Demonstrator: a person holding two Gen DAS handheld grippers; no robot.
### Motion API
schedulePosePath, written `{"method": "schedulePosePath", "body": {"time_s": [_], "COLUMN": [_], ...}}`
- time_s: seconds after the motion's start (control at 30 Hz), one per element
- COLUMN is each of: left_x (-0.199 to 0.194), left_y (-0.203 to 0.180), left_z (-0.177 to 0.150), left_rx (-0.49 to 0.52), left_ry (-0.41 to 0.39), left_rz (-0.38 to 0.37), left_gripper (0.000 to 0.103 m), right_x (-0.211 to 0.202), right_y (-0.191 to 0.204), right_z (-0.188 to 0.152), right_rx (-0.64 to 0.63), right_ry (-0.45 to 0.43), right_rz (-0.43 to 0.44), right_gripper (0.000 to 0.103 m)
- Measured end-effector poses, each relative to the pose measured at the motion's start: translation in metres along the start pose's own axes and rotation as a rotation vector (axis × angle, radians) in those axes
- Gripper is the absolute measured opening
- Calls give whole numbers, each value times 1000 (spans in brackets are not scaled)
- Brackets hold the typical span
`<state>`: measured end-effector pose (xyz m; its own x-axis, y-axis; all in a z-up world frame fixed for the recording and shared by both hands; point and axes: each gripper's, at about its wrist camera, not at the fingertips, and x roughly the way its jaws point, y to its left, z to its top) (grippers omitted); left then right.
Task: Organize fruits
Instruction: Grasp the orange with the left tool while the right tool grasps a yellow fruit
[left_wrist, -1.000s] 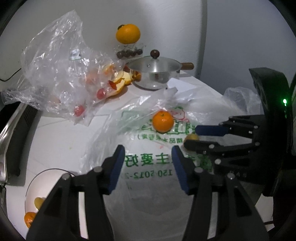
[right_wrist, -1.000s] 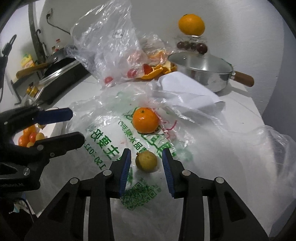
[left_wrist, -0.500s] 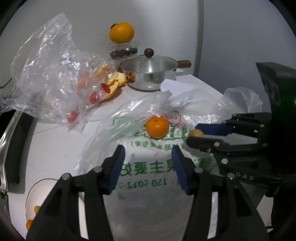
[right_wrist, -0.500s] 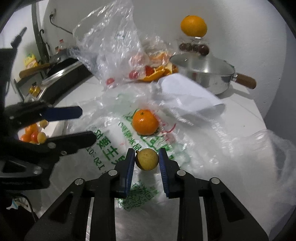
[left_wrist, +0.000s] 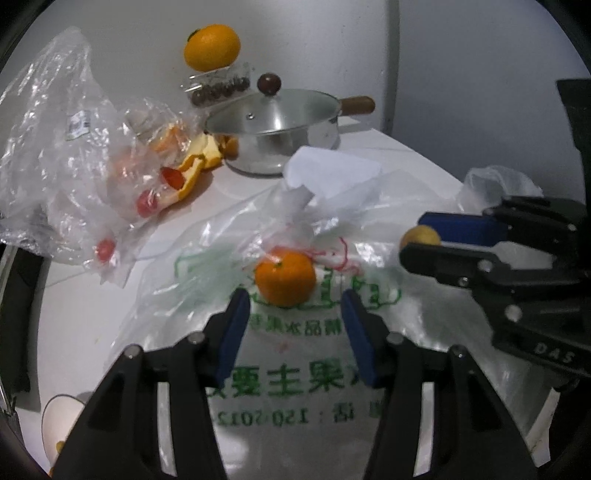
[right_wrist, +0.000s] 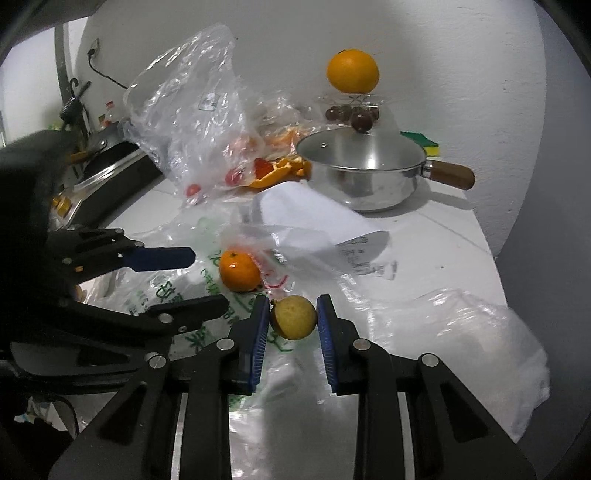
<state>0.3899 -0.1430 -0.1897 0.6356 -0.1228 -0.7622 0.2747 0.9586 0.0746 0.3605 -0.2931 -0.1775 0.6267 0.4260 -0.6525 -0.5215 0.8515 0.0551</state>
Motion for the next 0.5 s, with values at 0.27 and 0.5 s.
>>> {"method": "schedulePosePath", "body": {"time_s": [0.27, 0.5], "left_x": [23, 37], "left_y": [0, 1], "left_z": [14, 18], "left_rx": [2, 9], "left_ry": [19, 31], "left_rz": [29, 35], "left_gripper": [51, 43], "right_x": [4, 7], "right_y": [-9, -14], "right_z": [1, 0], "right_rx": [-1, 9], "right_ry": [-1, 2], "right_rz": [-4, -6], "right_gripper": [28, 28]}}
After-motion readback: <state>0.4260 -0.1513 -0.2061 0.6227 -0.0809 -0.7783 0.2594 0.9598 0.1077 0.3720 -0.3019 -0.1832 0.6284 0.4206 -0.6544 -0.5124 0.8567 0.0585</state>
